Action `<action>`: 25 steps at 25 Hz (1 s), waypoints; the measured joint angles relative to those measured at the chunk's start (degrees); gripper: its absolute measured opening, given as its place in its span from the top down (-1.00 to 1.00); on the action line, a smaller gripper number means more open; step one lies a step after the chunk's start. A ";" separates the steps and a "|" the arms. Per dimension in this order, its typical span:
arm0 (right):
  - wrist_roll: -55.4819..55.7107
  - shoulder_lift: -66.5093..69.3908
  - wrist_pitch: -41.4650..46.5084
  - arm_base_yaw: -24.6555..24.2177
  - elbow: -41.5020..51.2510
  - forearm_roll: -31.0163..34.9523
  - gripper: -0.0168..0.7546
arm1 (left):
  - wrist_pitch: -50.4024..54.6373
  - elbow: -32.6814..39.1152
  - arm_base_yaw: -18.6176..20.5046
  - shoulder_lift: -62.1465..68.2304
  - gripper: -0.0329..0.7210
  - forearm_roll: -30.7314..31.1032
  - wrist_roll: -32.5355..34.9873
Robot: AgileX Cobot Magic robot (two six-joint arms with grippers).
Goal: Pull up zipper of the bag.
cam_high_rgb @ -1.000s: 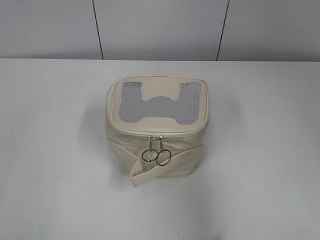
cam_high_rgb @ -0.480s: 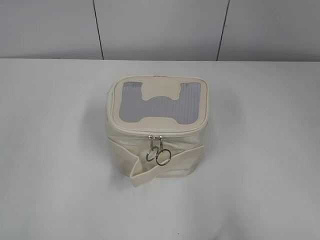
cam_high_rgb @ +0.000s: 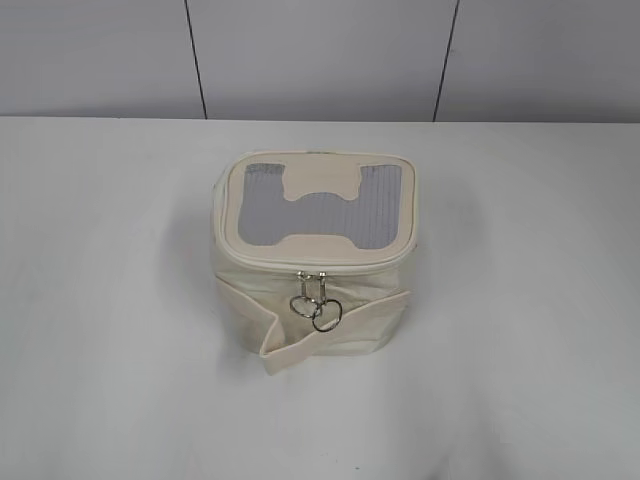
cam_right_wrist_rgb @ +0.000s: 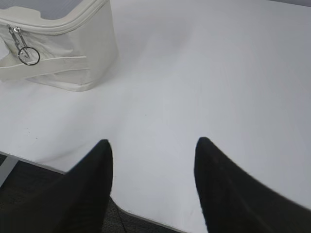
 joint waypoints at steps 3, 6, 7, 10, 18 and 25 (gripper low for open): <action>0.28 0.00 0.00 0.00 0.00 -0.24 -0.16 | 0.00 0.00 0.00 0.00 0.28 -0.07 0.02; 0.28 0.00 -0.04 0.00 0.00 -0.29 -0.16 | 0.00 0.00 0.00 0.00 0.28 -0.07 0.02; 0.28 0.00 -0.04 0.00 0.00 -0.29 -0.16 | 0.00 0.00 0.00 0.00 0.28 -0.07 0.02; 0.32 0.00 -0.04 0.00 0.00 -0.29 -0.15 | 0.00 0.00 0.06 0.00 0.28 -0.10 0.02; 0.39 0.00 -0.04 -4.37 0.00 0.28 -0.15 | 0.00 0.00 16.64 0.00 0.28 -0.21 0.06; 0.39 0.00 -0.16 -11.12 0.00 0.67 -0.15 | -0.02 0.00 28.56 0.00 0.29 -0.21 0.06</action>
